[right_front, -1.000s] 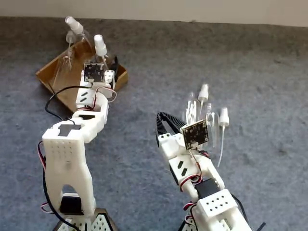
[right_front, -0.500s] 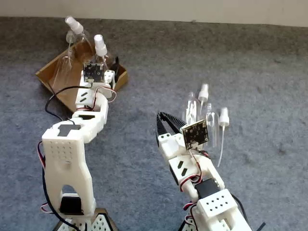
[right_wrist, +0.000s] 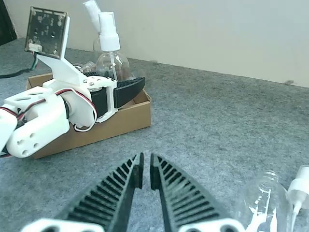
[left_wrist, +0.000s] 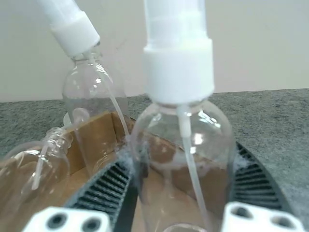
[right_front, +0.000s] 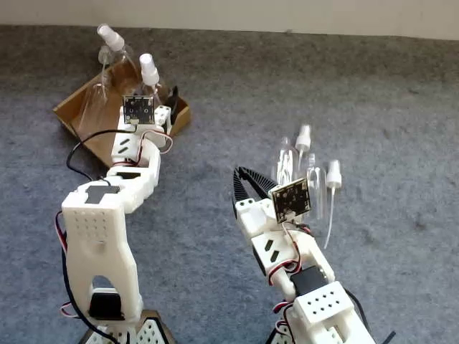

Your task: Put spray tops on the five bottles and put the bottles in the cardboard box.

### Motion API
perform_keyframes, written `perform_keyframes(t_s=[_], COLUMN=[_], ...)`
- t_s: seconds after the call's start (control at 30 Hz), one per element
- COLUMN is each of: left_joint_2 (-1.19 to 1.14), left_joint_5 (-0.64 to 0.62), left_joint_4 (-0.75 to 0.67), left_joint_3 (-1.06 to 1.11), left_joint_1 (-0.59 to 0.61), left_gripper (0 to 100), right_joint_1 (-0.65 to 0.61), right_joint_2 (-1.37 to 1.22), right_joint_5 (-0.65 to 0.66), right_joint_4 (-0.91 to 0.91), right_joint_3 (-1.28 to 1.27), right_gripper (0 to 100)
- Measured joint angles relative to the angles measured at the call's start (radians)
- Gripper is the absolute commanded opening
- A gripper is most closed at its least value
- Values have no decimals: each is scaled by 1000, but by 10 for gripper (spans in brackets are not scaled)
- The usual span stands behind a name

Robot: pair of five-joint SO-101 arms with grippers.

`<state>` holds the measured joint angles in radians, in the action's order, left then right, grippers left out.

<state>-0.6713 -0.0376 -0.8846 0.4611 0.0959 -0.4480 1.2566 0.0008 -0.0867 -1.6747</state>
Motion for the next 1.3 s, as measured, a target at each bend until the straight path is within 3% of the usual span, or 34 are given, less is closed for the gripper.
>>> perform_keyframes(t_s=[0.67,0.83,1.3], left_joint_2=[35,46,46], left_joint_5=[6,3,-2], left_joint_4=[-2,-2,-2], left_joint_3=[66,74,83], left_joint_1=[2,2,2], left_gripper=[201,282,271], right_joint_1=[0,0,0], right_joint_2=[0,0,0], right_joint_5=[0,0,0], right_joint_4=[0,0,0], right_joint_3=[0,0,0], right_gripper=[30,30,30])
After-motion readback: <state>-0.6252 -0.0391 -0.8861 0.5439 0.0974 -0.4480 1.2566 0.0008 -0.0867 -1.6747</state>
